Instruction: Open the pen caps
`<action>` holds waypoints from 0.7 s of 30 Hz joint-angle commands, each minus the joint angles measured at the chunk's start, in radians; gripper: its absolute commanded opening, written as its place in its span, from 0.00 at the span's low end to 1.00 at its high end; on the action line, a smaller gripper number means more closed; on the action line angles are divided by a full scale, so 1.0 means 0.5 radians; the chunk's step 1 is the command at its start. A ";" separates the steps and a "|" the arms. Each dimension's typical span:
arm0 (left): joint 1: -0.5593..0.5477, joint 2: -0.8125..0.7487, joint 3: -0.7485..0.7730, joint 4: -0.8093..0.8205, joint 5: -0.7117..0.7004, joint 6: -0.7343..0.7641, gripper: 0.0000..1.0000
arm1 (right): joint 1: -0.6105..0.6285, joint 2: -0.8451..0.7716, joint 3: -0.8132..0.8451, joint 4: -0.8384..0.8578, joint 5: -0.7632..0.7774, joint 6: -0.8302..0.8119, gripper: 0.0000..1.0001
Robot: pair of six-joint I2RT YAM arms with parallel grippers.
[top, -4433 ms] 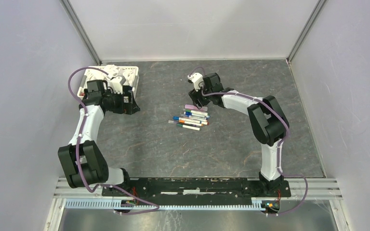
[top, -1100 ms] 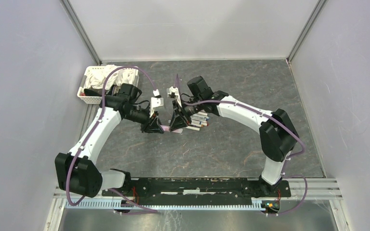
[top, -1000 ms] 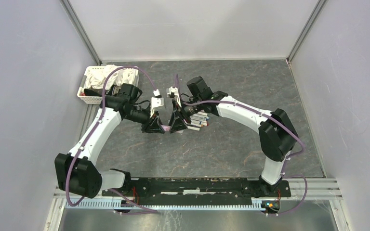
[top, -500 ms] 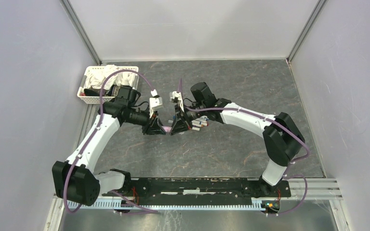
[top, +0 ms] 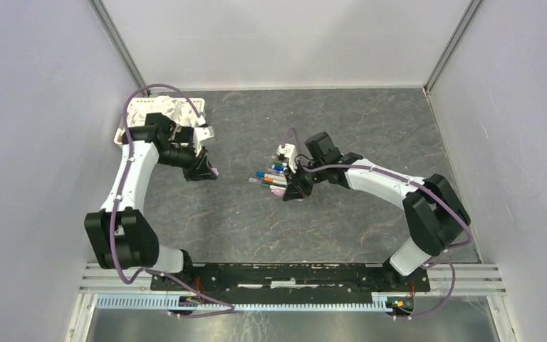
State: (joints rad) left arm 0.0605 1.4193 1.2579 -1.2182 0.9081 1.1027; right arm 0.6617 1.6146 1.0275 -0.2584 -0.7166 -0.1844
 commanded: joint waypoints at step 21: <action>-0.480 -0.222 -1.074 1.458 -0.774 -0.876 0.03 | -0.725 -0.076 -0.461 0.383 1.592 0.516 0.16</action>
State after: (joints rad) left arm -0.1711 1.2789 0.7391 -0.5663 0.5884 0.7158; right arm 0.3103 1.5723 0.8089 -0.1101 -0.0101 0.0559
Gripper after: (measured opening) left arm 0.301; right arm 0.175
